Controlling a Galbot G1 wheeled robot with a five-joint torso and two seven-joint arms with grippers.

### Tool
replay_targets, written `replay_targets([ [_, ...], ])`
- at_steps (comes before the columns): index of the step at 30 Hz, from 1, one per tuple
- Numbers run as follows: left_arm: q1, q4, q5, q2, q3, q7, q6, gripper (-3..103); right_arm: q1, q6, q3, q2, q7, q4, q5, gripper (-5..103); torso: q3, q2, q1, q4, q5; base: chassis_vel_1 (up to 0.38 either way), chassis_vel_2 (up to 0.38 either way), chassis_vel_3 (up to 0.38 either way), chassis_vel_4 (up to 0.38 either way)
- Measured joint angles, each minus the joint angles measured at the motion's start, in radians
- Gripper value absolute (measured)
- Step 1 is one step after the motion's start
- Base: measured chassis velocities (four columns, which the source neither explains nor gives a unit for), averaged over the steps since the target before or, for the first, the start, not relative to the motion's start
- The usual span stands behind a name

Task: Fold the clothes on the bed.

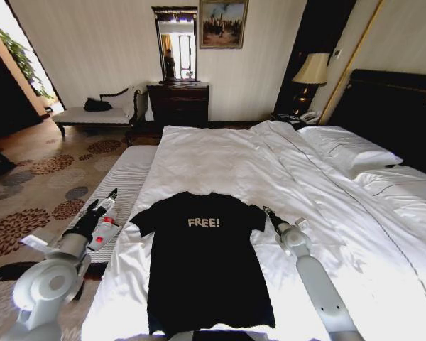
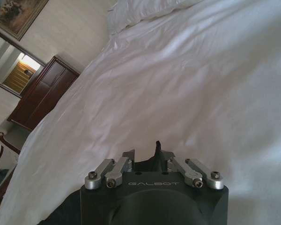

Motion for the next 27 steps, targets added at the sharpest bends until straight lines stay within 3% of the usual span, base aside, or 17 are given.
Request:
replay_targets([
  [2,0.001,-0.001,0.005,-0.003,0.003,0.0,-0.002,100,-0.002,0.003,-0.002,-0.003,-0.01,-0.002,-0.018,20,0.0,0.0,0.0,-0.0002,0.0,0.0,0.0,0.0,0.0],
  [3,0.001,-0.001,0.006,-0.003,0.003,0.0,-0.002,100,-0.002,0.004,-0.003,-0.004,-0.01,-0.003,-0.021,20,0.0,0.0,0.0,-0.0001,0.0,0.0,0.0,0.0,0.0],
  [4,0.0,-0.001,0.008,-0.004,0.004,0.0,-0.003,100,-0.002,0.004,-0.004,-0.004,-0.011,-0.003,-0.026,10,0.0,0.0,0.0,0.0,0.0,0.0,0.0,0.0,0.0],
  [6,0.0,-0.001,0.009,-0.004,0.004,0.0,-0.004,100,-0.002,0.004,-0.004,-0.004,-0.011,-0.004,-0.031,10,0.0,0.0,0.0,0.0,0.0,0.0,0.0,0.0,0.0],
  [8,-0.002,0.002,0.009,-0.003,0.006,0.0,-0.004,100,-0.002,0.004,-0.006,-0.005,-0.011,-0.006,-0.04,2,0.0,0.0,0.0,0.0,0.0,0.0,0.0,0.0,0.0],
  [19,-0.023,0.032,0.015,-0.003,0.031,-0.004,-0.006,100,-0.004,0.006,-0.006,-0.007,-0.013,-0.018,-0.07,0,0.0,0.0,0.0,0.0,0.0,0.0,0.0,0.0,0.0],
  [27,-0.035,0.044,0.013,-0.002,0.031,-0.005,-0.01,100,-0.023,0.055,-0.033,-0.01,-0.058,0.067,-0.101,0,0.0,0.0,0.0,-0.0001,-0.0001,0.0,0.0,0.0,0.0],
])
